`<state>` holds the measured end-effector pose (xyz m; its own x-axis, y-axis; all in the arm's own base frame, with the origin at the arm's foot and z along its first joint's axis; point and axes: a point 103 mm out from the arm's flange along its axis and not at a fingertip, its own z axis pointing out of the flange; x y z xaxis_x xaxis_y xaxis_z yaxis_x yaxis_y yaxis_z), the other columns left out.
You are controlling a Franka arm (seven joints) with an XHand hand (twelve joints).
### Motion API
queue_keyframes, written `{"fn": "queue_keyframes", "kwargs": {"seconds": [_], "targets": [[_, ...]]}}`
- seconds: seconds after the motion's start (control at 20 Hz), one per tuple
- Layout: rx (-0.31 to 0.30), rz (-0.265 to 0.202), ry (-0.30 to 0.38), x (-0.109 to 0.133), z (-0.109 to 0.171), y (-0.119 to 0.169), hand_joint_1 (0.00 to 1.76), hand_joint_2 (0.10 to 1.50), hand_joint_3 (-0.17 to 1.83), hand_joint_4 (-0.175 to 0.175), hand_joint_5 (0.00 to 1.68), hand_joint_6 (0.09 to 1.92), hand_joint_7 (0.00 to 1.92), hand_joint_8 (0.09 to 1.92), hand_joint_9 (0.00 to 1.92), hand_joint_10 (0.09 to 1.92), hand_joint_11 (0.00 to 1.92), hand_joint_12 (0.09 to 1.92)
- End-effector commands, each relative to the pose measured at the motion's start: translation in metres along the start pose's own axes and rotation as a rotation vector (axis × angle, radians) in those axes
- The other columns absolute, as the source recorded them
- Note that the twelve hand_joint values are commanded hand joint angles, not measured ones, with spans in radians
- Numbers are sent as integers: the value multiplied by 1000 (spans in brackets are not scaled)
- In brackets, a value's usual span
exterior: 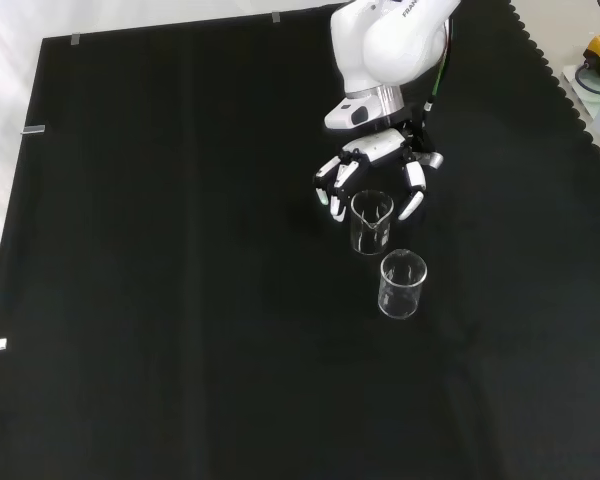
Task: Place the beaker back on the table.
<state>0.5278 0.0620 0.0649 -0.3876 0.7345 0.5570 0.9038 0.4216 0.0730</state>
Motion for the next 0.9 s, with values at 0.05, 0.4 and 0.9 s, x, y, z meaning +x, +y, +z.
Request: {"fn": "queue_keyframes", "kwargs": {"seconds": [0.05,0.4,0.9], "targets": [[-18,-5,-2,2,-7,-9,796,366,887,-70,390,546,857,87,882,87,155,1328],[-35,31,-21,6,-37,-42,789,370,884,-69,397,528,852,87,879,87,155,1330],[-38,83,-68,7,-58,-61,783,379,875,-69,381,495,764,87,829,87,118,1328]]}}
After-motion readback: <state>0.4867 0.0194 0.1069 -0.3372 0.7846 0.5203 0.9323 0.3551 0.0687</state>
